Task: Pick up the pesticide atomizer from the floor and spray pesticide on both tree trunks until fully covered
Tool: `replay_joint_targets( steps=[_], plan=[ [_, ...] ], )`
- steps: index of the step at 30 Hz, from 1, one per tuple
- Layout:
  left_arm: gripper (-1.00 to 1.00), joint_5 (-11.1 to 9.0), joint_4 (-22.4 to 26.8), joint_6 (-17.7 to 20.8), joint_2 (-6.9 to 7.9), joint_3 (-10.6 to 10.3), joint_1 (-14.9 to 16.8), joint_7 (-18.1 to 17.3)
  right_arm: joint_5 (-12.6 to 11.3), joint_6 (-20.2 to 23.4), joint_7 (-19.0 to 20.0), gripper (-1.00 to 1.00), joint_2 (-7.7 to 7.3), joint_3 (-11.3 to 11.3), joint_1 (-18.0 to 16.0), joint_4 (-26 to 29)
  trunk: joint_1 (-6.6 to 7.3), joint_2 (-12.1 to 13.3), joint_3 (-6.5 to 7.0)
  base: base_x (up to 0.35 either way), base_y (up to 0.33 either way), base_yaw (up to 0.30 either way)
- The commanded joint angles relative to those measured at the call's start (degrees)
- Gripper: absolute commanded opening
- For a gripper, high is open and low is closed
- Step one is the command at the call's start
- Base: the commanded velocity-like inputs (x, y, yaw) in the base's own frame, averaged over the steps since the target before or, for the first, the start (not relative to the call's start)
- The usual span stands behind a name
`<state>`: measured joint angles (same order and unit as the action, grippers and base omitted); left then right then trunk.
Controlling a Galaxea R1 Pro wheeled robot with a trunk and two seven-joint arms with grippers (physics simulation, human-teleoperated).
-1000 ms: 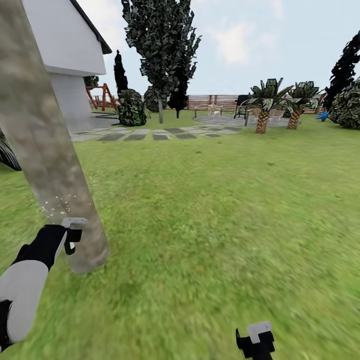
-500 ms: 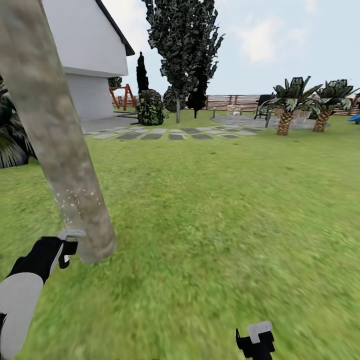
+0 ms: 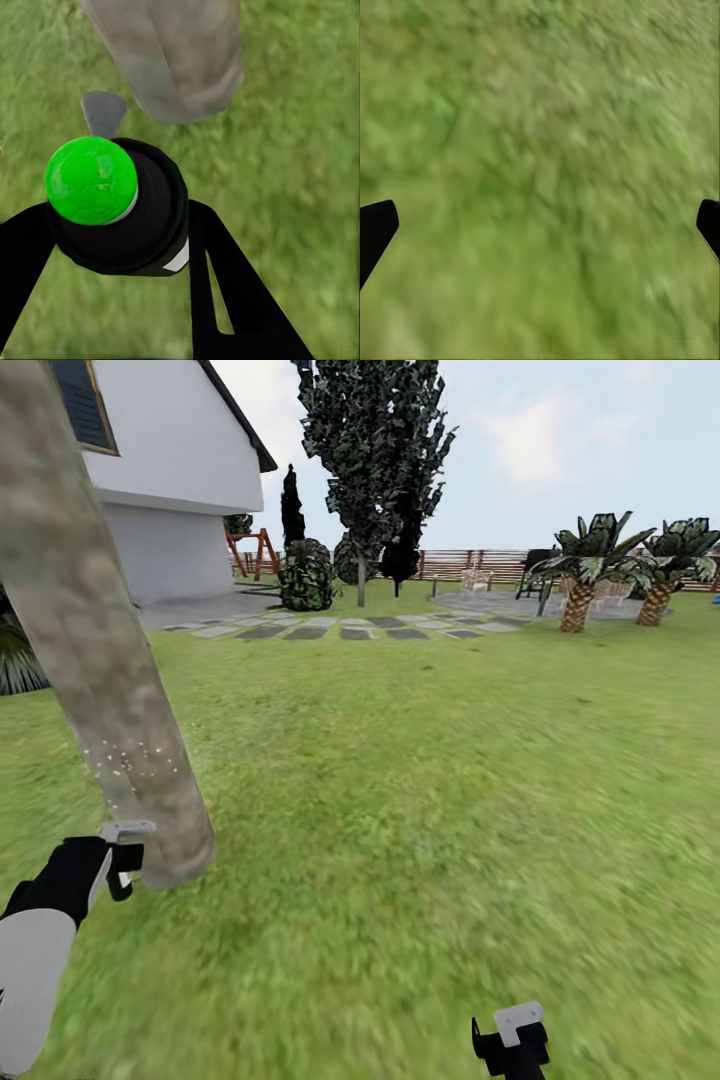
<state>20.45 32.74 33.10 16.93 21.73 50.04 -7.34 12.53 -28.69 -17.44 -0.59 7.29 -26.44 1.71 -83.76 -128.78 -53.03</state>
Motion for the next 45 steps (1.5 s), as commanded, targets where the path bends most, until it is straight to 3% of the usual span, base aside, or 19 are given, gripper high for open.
replay_joint_targets(
  steps=[1, 10, 14, 23, 38, 39, 41, 45],
  plan=[
    [-1.0, 0.4, 0.1, 0.0, 0.42, 1.9, 0.1, -0.6, 0.3, 0.0, -0.6, 1.0, 0.02, 0.4, 0.0, 0.0, -0.01, 0.0, -0.06, 0.166, -0.25, 0.266],
    [-1.0, 0.7, 0.0, -0.1, 0.23, 2.0, 0.0, -0.5, 0.3, 0.1, -0.5, 1.0, 0.06, 0.4, 0.0, 0.0, -0.01, 0.0, -0.06, 0.205, -0.214, 0.174],
    [-1.0, 0.8, -0.2, -0.1, 0.63, 2.1, -0.1, 3.3, 0.3, 0.1, -0.6, 1.0, -0.02, 0.4, 0.0, 0.0, -0.01, 0.0, -0.06, 0.28, -0.15, 0.0],
    [-1.0, 0.7, -1.0, -0.2, 0.3, 2.1, -0.1, 3.9, 0.3, 0.1, -0.6, 1.0, -0.01, 0.4, 0.0, 0.0, -0.01, 0.0, -0.06, 0.252, -0.154, 0.053],
    [-1.0, 0.3, -2.9, -0.6, -0.38, 2.4, -1.4, 4.3, 0.3, 0.1, -0.6, 1.0, -0.03, 0.4, 0.0, 0.0, -0.01, 0.0, -0.06, -0.024, -0.094, 0.216],
    [-1.0, 0.3, -4.6, -2.0, -0.39, 2.4, -1.6, 4.3, 0.3, 0.1, -0.6, 1.0, -0.03, 0.4, 0.0, 0.0, -0.01, 0.0, -0.06, 0.0, -0.243, 0.008],
    [-1.0, 0.4, -8.4, -9.0, -0.4, 2.7, -2.0, 5.0, 0.3, 0.1, -0.6, 1.0, -0.03, 0.4, 0.0, 0.0, -0.01, 0.0, -0.06, 0.015, -0.26, 0.002],
    [-1.0, 0.2, -9.5, -11.5, -0.36, 2.8, -2.0, 11.0, 0.3, 0.1, -0.6, 1.0, -0.03, 0.4, 0.0, 0.0, -0.01, 0.0, -0.06, 0.12, -0.262, 0.0]
  ],
)
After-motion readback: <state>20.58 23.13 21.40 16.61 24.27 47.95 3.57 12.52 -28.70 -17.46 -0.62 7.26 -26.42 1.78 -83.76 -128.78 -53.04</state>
